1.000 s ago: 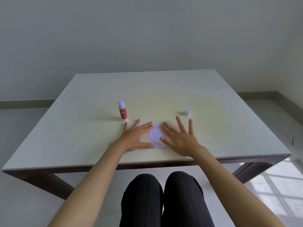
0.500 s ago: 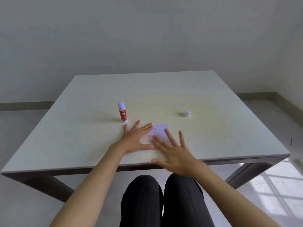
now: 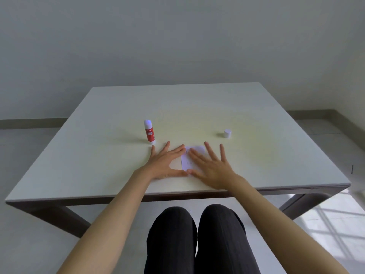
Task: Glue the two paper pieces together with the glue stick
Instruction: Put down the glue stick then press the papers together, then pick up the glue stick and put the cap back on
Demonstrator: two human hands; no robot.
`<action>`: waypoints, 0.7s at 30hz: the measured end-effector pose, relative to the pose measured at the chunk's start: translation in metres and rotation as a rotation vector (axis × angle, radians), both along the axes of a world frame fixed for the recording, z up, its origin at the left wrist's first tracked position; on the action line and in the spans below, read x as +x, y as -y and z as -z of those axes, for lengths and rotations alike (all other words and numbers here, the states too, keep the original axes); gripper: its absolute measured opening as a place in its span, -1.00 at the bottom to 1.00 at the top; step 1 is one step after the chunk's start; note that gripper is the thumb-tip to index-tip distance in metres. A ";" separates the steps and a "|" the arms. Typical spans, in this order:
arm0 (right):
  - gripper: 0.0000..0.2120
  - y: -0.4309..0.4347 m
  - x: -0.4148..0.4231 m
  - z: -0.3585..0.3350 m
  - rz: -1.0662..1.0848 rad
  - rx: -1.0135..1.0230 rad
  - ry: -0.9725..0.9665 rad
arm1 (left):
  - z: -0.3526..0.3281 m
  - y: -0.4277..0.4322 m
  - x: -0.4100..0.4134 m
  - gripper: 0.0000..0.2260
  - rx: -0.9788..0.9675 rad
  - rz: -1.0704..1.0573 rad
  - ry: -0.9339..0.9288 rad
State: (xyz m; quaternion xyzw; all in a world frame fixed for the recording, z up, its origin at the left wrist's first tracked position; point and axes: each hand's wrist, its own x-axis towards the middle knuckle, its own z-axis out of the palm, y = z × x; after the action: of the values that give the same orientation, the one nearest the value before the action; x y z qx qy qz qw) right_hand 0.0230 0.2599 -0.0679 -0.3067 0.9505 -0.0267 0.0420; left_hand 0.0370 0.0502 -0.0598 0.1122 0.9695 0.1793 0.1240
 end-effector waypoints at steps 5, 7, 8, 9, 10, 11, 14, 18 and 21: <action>-0.22 0.001 -0.006 0.001 0.073 -0.008 0.002 | 0.000 0.001 0.000 -0.19 -0.017 0.006 0.000; -0.20 0.005 0.003 0.008 0.027 -0.026 -0.019 | 0.001 0.001 0.000 -0.17 -0.024 0.008 -0.008; -0.22 0.005 0.004 0.009 0.027 -0.033 -0.022 | 0.002 0.000 0.001 -0.16 -0.023 0.006 -0.011; -0.25 0.004 0.004 0.010 0.033 -0.036 -0.024 | 0.002 0.000 0.001 -0.16 -0.017 0.003 -0.019; -0.27 0.003 0.004 0.009 0.040 -0.034 -0.026 | 0.003 0.000 0.002 -0.18 -0.006 0.003 -0.028; -0.28 0.003 0.003 0.009 0.043 -0.032 -0.031 | 0.003 0.001 0.003 -0.20 0.015 0.005 -0.041; -0.31 0.003 0.006 0.008 0.036 -0.050 -0.030 | 0.003 0.003 0.010 -0.35 0.221 -0.019 -0.163; -0.30 0.000 0.009 0.007 0.042 -0.136 -0.059 | -0.005 0.017 0.021 -0.90 0.670 -0.531 -0.709; -0.27 -0.001 0.012 0.004 0.070 -0.291 -0.053 | -0.009 0.031 0.011 -0.78 0.729 -0.866 -0.797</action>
State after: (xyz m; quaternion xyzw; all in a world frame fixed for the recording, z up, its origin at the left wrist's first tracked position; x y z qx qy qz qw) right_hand 0.0348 0.2606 -0.0717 -0.2769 0.9475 -0.1575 -0.0291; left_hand 0.0481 0.0194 -0.0505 -0.1932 0.7764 0.4721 -0.3702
